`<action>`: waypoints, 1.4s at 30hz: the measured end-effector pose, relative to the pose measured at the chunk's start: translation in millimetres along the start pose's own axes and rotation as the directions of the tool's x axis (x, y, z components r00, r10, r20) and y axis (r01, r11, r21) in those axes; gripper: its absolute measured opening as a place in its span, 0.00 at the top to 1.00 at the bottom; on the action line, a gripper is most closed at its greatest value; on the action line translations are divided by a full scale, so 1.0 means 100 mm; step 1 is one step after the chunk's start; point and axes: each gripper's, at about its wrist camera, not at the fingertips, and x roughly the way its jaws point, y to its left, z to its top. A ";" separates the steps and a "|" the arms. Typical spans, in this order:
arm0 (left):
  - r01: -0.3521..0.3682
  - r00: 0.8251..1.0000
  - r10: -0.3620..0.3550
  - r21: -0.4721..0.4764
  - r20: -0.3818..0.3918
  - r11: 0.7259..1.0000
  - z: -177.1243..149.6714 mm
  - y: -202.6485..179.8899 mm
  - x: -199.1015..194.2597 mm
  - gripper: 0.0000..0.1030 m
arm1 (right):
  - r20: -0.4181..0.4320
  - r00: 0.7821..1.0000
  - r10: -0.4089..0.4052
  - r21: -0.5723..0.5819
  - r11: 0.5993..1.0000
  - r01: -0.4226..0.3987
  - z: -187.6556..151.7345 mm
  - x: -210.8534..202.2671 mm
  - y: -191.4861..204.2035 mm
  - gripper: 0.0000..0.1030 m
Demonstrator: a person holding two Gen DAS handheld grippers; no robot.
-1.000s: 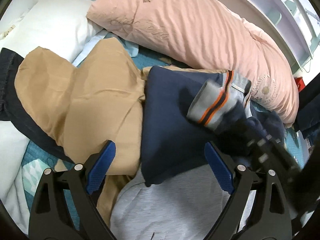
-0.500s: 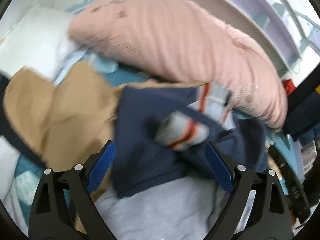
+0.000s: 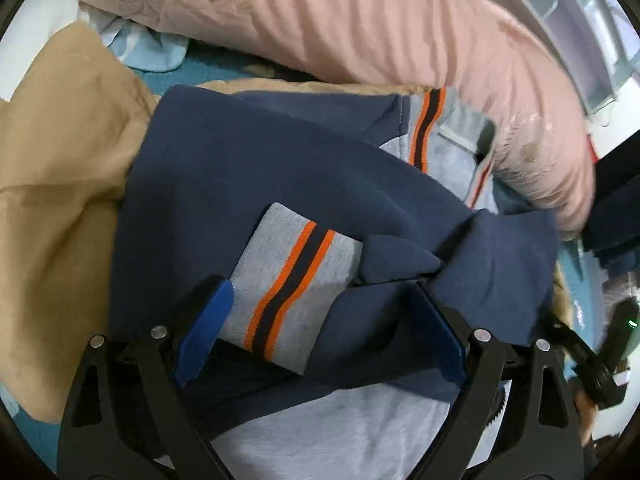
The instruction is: Fold large clothes
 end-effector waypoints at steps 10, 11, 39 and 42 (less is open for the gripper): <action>0.056 0.998 -0.049 -0.165 0.043 0.985 0.02 0.25 -0.33 0.12 | 0.024 0.999 0.049 0.000 0.999 -0.049 0.03 -0.21 0.06 0.91; 0.046 0.999 -0.042 -0.169 0.026 0.985 0.03 0.26 -0.30 0.12 | 0.021 0.999 0.049 0.000 0.999 -0.049 0.04 -0.20 0.07 0.90; 0.117 0.981 -0.094 -0.125 0.171 0.985 0.07 0.16 -0.69 0.92 | 0.013 0.999 0.040 0.013 0.999 -0.040 0.05 -0.18 0.05 0.86; 0.017 0.976 0.011 -0.127 0.218 0.992 -0.01 0.20 -0.77 0.92 | 0.012 0.999 0.039 0.007 0.999 -0.039 0.05 -0.18 0.06 0.88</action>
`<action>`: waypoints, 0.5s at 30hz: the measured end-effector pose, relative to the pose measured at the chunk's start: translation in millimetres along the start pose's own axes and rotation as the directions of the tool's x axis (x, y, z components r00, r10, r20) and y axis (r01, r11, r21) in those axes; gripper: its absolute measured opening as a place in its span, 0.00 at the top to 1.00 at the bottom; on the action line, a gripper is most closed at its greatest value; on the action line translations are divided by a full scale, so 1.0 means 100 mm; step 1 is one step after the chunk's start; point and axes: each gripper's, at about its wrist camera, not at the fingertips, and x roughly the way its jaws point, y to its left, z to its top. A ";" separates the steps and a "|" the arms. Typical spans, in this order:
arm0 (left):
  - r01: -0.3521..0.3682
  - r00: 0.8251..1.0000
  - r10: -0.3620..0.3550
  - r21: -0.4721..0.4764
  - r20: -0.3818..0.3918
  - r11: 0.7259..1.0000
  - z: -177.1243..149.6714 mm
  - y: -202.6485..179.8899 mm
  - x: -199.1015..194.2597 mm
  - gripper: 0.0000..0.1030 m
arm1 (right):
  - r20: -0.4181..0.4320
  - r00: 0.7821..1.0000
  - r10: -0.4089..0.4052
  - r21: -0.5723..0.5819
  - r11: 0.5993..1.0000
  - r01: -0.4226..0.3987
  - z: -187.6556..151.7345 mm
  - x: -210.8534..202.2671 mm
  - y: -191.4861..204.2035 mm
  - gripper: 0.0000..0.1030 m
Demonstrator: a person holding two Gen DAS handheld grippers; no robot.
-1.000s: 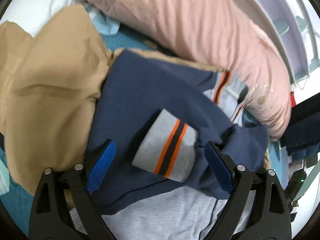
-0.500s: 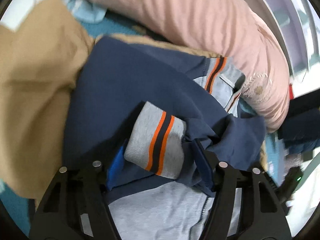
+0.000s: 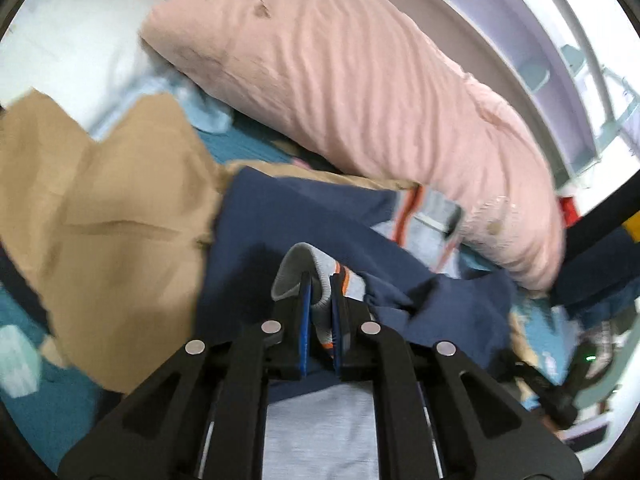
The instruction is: Fold large clothes
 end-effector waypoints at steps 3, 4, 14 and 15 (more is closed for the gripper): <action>-0.082 0.996 0.082 -0.008 -0.022 0.997 -0.08 0.10 0.05 0.91 | -0.004 1.000 -0.001 0.001 1.000 0.001 0.00 0.02 -0.01 0.88; -0.088 0.995 0.087 -0.022 -0.052 0.996 -0.10 0.13 0.13 0.89 | -0.009 1.000 -0.002 0.002 1.000 0.002 0.00 0.04 -0.02 0.88; 0.026 0.993 -0.027 0.011 0.114 1.000 0.08 -0.06 -0.19 0.37 | 0.041 0.997 0.070 -0.044 0.997 -0.069 0.30 -0.06 0.21 0.86; 0.066 0.994 -0.069 0.034 0.085 0.997 0.09 -0.13 -0.14 0.37 | 0.039 0.996 0.075 -0.053 0.996 -0.073 0.37 -0.01 0.26 0.86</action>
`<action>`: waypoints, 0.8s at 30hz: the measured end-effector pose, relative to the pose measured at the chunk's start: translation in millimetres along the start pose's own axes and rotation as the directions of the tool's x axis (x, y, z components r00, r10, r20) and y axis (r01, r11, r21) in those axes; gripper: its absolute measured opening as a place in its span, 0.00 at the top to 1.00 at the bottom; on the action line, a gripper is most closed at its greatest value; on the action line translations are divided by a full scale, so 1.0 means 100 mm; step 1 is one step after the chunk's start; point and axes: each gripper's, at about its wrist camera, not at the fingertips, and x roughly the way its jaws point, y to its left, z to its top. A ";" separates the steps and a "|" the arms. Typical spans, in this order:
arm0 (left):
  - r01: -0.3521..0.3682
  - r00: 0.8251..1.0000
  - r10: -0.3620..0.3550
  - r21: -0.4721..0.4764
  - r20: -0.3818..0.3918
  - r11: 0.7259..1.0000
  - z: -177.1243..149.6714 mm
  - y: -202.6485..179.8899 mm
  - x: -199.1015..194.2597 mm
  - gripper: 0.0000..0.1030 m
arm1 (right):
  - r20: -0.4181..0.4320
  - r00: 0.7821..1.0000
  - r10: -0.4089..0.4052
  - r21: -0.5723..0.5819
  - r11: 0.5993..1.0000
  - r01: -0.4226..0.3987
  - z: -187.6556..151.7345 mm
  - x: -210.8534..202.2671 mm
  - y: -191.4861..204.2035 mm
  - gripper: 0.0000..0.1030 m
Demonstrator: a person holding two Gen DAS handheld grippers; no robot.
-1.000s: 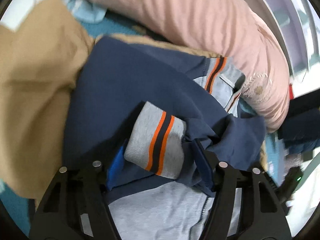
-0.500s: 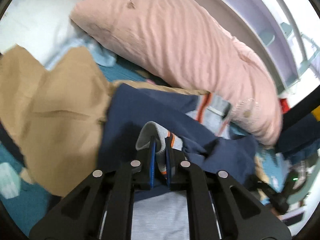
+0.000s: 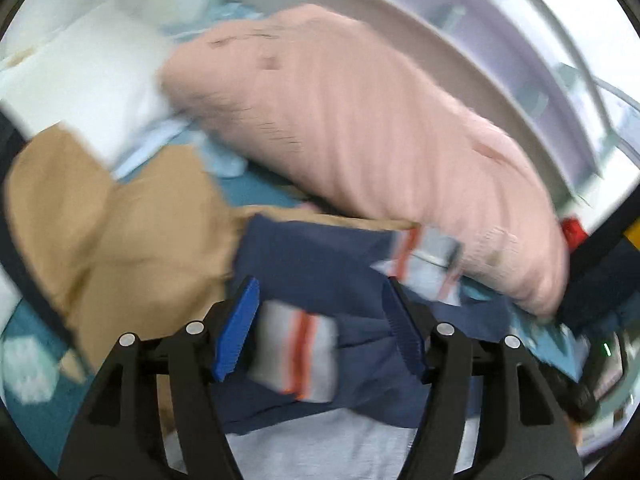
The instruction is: Fold large clothes
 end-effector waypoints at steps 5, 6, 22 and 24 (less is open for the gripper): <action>-0.008 0.975 0.031 0.105 -0.218 0.994 -0.09 -0.18 0.63 0.37 | -0.055 0.998 0.021 0.050 0.999 -0.018 0.28 0.42 -0.14 0.91; -0.054 0.961 0.084 0.118 -0.265 0.992 -0.14 -0.13 0.81 0.37 | -0.077 0.997 -0.027 0.062 0.998 0.031 0.29 0.49 -0.23 0.93; -0.080 0.966 0.086 0.036 -0.244 0.996 0.50 0.33 0.51 0.22 | -0.079 0.997 0.020 0.041 0.999 -0.017 0.63 0.34 -0.45 0.61; -0.079 0.957 0.069 -0.026 -0.283 0.997 0.56 0.50 0.58 0.22 | -0.095 0.995 0.015 0.036 0.999 -0.011 0.64 0.40 -0.45 0.61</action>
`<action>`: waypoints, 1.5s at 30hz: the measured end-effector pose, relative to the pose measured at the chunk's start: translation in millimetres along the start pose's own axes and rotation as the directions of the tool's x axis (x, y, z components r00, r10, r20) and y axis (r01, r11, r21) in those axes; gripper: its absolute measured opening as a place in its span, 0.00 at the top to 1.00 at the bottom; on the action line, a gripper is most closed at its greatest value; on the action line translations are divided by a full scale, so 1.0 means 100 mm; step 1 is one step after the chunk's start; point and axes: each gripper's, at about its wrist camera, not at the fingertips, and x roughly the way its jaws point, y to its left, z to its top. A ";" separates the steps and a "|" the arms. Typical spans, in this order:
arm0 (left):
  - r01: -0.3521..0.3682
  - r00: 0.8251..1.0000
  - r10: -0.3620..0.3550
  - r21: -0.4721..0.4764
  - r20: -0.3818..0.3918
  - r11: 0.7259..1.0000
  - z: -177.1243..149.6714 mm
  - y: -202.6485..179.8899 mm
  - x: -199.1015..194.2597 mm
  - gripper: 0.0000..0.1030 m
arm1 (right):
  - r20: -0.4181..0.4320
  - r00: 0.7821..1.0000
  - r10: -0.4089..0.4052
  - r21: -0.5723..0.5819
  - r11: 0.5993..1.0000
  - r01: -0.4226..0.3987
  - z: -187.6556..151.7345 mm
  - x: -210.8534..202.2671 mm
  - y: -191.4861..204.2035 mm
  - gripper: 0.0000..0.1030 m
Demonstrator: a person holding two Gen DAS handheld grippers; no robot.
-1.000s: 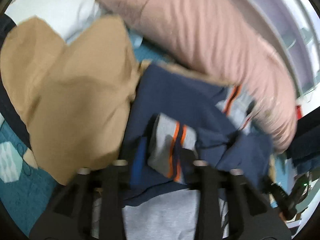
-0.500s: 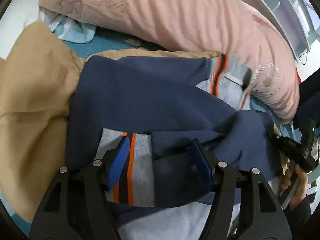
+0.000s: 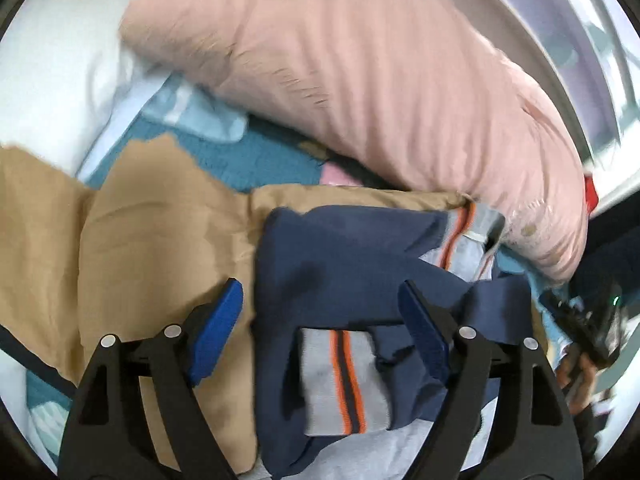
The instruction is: Fold large clothes
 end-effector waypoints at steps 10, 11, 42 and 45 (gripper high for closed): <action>0.009 0.995 -0.010 -0.003 -0.101 1.000 0.13 0.02 0.41 0.23 | -0.054 0.999 0.000 0.035 0.999 0.001 0.08 0.16 -0.09 0.61; 0.016 0.995 -0.016 0.002 -0.101 1.000 0.14 -0.01 0.41 0.24 | -0.056 0.998 0.002 0.038 0.999 0.000 0.08 0.17 -0.10 0.61; 0.013 0.989 -0.001 0.080 -0.147 0.997 0.16 -0.11 0.77 0.75 | -0.133 0.987 -0.092 -0.052 0.995 0.086 0.18 0.62 0.09 0.91; 0.048 0.992 -0.037 0.090 -0.123 0.995 0.14 -0.14 0.68 0.81 | -0.104 0.990 -0.090 -0.090 0.993 0.081 0.15 0.54 0.14 0.95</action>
